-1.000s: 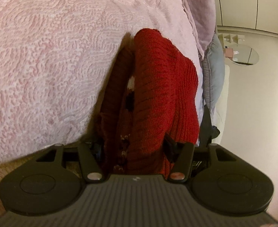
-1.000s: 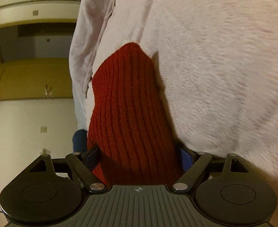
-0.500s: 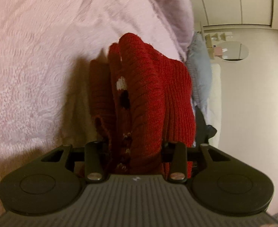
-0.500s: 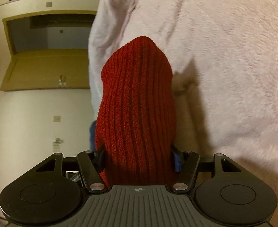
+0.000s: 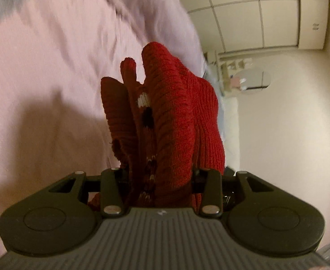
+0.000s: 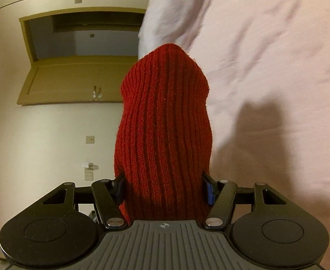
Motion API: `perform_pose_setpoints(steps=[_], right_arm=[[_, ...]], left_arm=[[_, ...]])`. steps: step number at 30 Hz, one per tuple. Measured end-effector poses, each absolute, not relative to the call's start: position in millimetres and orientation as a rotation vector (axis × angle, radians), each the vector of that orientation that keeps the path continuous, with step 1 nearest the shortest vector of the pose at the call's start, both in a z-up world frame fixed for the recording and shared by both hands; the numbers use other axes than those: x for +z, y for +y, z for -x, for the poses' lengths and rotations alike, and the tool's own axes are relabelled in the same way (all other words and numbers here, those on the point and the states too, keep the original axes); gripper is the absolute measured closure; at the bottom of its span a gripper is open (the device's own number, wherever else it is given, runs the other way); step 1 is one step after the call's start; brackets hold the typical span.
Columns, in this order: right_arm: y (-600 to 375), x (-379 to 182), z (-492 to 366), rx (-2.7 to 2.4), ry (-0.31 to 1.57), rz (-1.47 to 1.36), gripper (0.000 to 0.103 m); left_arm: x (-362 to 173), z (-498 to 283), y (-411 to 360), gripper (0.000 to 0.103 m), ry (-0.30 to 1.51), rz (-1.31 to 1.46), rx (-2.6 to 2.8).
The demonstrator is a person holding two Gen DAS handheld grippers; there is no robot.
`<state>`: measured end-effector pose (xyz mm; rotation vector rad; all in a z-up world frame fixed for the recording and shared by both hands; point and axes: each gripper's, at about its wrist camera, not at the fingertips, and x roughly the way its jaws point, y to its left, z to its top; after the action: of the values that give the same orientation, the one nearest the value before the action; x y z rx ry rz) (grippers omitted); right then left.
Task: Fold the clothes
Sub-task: 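Lift the red sweater with both tools and carry it toward the blue garment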
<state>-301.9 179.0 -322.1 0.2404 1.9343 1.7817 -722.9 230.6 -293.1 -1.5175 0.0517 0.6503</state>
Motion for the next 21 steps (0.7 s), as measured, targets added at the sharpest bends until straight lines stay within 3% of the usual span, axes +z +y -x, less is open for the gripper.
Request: perform_pose_setpoints(steps=[12, 16, 21], right_arm=[[273.2, -303.2, 590.3, 1.959, 2.000, -0.412, 0.041], [298.2, -330.5, 661.9, 1.968, 2.011, -0.382, 0.041], [322.4, -381.5, 706.4, 1.893, 1.968, -0.214, 0.041]], left_arm=[[-214.9, 993.0, 293.0, 0.066, 0.064, 1.324, 0.881], [-237.0, 1053.4, 316.8, 0.066, 0.077, 1.321, 0.944], [-308.8, 1095.4, 346.6, 0.066, 0.115, 1.394, 0.967]])
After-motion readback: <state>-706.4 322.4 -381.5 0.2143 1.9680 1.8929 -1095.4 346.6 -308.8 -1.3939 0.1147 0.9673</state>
